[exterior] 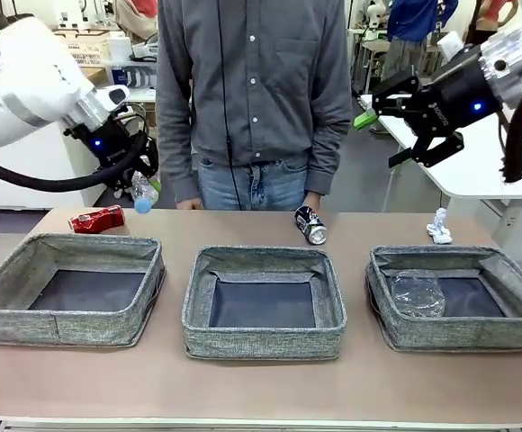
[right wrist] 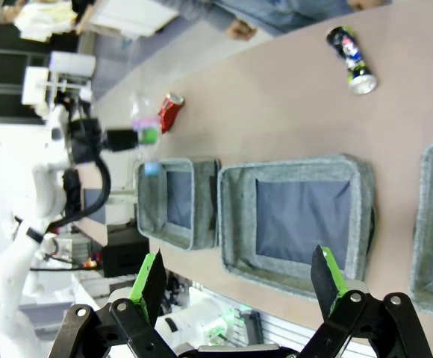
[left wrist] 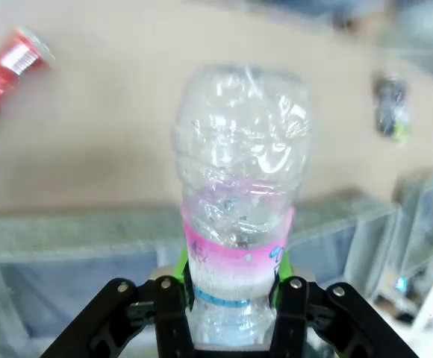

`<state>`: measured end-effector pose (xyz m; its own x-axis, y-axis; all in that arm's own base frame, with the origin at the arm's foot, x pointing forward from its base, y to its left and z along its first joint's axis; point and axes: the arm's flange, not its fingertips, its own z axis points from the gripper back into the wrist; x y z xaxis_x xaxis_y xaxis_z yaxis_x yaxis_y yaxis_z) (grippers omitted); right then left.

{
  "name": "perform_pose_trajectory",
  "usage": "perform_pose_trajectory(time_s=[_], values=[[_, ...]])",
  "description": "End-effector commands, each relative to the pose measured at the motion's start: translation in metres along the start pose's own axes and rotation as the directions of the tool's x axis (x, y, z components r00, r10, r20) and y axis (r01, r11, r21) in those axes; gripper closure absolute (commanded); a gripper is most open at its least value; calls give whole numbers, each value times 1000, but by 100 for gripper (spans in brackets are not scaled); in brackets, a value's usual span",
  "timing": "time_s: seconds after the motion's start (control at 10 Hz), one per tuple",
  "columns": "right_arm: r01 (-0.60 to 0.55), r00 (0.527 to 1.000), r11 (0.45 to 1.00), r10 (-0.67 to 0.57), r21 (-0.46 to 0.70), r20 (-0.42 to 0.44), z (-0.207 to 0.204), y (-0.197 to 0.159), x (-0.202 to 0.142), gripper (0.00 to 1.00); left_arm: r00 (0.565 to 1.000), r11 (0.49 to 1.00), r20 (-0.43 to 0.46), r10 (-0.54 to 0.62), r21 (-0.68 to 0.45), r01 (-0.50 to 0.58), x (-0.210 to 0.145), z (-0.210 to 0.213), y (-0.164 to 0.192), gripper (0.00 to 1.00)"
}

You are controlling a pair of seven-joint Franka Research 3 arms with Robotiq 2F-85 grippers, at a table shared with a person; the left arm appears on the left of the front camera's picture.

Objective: Sort the waste into the appropriate baskets.
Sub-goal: Pick up the waste item pointed out by the person.

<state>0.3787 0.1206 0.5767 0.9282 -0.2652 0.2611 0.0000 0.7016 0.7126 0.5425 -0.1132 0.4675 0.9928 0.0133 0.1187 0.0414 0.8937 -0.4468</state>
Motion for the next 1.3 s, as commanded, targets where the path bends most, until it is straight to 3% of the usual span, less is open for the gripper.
perform_pose_trajectory(time_s=[0.0,0.2,0.3,0.8,0.9,1.0,1.1,1.2], values=[[11,1000,1000,-11,-9,-4,3,2,1,0,964,984,-201,-174,-7,176,-74,-11,-16,59],[11,1000,1000,-11,-9,-4,3,2,1,0,889,923,-310,-337,79,378,-124,-34,-36,59],[11,1000,1000,-11,-9,-4,3,2,1,0,965,987,-207,-162,-19,162,-82,-15,-28,59],[11,1000,1000,-11,-9,-4,3,2,1,0,960,984,-219,-177,-4,181,-83,-13,-22,59],[11,1000,1000,-11,-9,-4,3,2,1,0,955,983,-234,-182,-27,180,-100,-19,-54,59],[11,1000,1000,-11,-9,-4,3,2,1,0,958,983,-237,-164,41,178,-123,-9,-97,59],[11,1000,1000,-11,-9,-4,3,2,1,0,984,989,-175,-18,140,43,-149,1,-150,59],[11,1000,1000,-11,-9,-4,3,2,1,0,984,979,-180,1,201,36,-172,1,-188,59]])
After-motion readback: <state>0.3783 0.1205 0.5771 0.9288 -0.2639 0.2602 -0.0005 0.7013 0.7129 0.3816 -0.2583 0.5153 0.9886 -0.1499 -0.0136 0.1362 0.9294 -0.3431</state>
